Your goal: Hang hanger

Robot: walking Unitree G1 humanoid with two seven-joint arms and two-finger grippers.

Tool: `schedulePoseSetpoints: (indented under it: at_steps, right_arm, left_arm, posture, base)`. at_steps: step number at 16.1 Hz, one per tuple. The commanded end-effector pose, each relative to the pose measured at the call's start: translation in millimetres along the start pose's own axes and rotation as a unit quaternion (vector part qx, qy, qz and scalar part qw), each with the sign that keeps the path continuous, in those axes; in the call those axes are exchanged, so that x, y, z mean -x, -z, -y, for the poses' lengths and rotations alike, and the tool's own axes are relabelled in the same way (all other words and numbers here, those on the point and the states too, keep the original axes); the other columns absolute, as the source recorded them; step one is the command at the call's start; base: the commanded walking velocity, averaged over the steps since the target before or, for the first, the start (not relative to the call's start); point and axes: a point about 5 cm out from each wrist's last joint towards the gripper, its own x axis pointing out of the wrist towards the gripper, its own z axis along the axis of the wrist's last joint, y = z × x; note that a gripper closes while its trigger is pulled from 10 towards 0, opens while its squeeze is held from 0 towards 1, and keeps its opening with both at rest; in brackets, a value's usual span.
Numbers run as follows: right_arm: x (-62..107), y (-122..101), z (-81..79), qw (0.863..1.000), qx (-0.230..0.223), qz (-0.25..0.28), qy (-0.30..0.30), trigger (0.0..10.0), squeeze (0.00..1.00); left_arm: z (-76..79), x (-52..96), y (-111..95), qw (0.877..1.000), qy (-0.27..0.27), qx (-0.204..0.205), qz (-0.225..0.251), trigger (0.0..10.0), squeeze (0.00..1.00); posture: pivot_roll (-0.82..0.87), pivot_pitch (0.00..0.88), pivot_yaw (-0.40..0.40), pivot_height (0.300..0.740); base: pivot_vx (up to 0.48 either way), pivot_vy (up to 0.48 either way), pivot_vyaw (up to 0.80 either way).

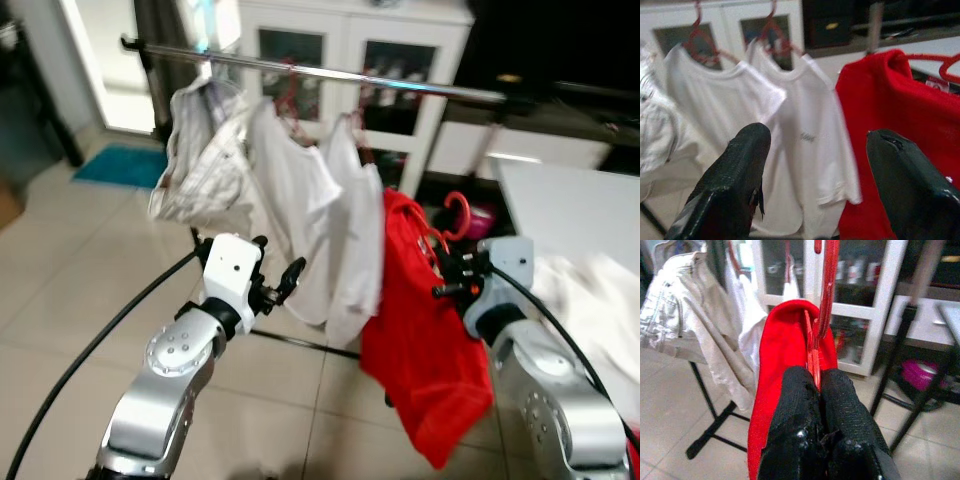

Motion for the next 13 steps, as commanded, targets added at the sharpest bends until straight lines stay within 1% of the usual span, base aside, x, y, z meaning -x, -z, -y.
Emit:
schedulePoseSetpoints:
  at_steps: [1, 4, 6, 10, 13]
  right_arm:
    - [-0.1, -6.5, -0.8, 1.000, 0.002, 0.013, -0.004, 10.0, 0.00]
    - [0.4, -6.4, -0.6, 1.000, 0.002, 0.012, -0.004, 10.0, 0.00]
    - [0.8, -5.8, -0.3, 1.000, 0.003, 0.011, -0.005, 10.0, 0.00]
    - [0.5, -4.2, -0.2, 1.000, 0.004, 0.006, -0.007, 10.0, 0.00]
    - [-0.1, -4.6, -2.2, 1.000, 0.003, 0.008, -0.009, 10.0, 0.00]
  left_arm:
    - [-0.7, 0.6, 2.2, 1.000, -0.001, -0.002, -0.006, 10.0, 0.00]
    - [-0.2, 0.1, 2.2, 1.000, 0.002, -0.003, -0.006, 10.0, 0.00]
    - [0.3, -0.2, 2.6, 1.000, 0.003, -0.005, -0.007, 10.0, 0.00]
    - [-3.4, 0.2, 3.7, 1.000, -0.002, 0.000, -0.012, 10.0, 0.00]
    - [-4.8, -0.6, 2.4, 1.000, -0.002, -0.001, -0.012, 10.0, 0.00]
  posture:
    - [-0.11, 0.000, -0.042, 0.740]
    - [-0.11, 0.000, -0.038, 0.740]
    - [-0.11, 0.000, -0.038, 0.740]
    - [-0.10, 0.000, -0.037, 0.740]
    - [-0.10, 0.000, -0.034, 0.740]
  base:
    - [-0.270, 0.000, 0.00]
    - [-0.260, 0.000, 0.00]
    - [0.000, 0.000, 0.00]
    - [0.000, 0.000, 0.00]
    - [0.000, 0.309, 0.00]
